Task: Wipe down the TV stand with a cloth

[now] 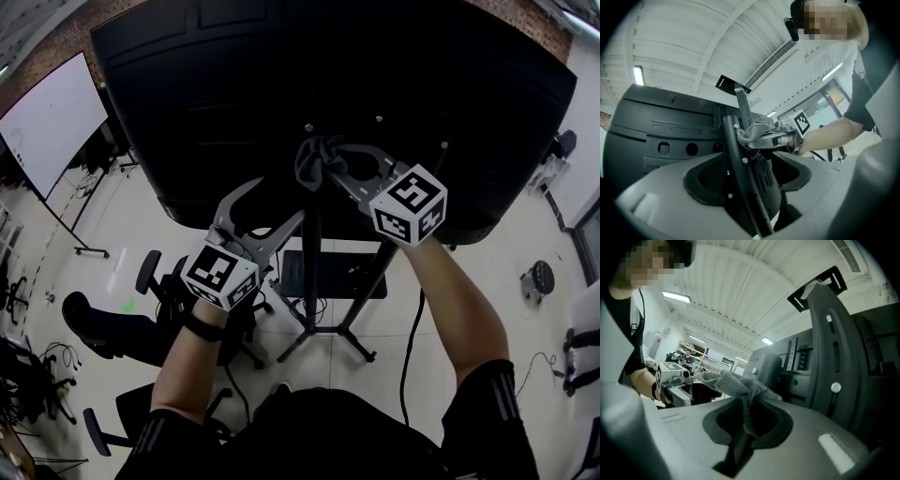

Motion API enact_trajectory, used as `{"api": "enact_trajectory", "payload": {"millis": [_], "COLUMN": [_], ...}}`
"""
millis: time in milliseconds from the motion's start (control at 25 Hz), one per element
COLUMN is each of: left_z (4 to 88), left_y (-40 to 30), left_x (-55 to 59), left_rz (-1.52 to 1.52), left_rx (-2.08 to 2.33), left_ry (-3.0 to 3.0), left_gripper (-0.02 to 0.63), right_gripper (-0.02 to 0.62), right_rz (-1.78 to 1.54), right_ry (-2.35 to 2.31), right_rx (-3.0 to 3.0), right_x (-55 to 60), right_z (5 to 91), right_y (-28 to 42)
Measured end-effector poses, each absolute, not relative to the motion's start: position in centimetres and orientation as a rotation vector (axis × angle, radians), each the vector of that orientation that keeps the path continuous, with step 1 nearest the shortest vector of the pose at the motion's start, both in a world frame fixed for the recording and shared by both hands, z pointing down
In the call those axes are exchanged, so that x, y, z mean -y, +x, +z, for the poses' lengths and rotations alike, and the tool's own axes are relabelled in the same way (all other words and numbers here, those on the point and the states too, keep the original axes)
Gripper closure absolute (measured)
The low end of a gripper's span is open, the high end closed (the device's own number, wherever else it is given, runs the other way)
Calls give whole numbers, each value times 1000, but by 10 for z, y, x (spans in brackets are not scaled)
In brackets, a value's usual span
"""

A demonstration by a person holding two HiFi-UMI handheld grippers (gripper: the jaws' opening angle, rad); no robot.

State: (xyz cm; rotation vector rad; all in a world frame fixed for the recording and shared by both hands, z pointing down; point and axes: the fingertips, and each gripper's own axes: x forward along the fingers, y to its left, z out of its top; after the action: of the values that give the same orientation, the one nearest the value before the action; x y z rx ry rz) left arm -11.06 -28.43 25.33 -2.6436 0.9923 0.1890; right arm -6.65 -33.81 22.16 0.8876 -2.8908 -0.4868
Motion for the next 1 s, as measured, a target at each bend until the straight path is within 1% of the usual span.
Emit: {"api": "enact_trajectory", "payload": {"millis": [360, 720, 1000], "left_z": [292, 334, 375], "left_y": [-106, -106, -111], "left_x": [284, 288, 289], "left_rz": [134, 89, 47], "left_rx": [-1014, -1043, -1074], "left_ry": [-2701, -2761, -2816], "left_gripper": [281, 281, 281], "right_gripper": [560, 560, 560], "right_rz": [-389, -491, -453], "right_ry": [842, 748, 709], "right_rx": [2905, 2738, 2674], "right_x": [337, 330, 326], "right_z": [276, 345, 398], "right_y": [-68, -83, -90]}}
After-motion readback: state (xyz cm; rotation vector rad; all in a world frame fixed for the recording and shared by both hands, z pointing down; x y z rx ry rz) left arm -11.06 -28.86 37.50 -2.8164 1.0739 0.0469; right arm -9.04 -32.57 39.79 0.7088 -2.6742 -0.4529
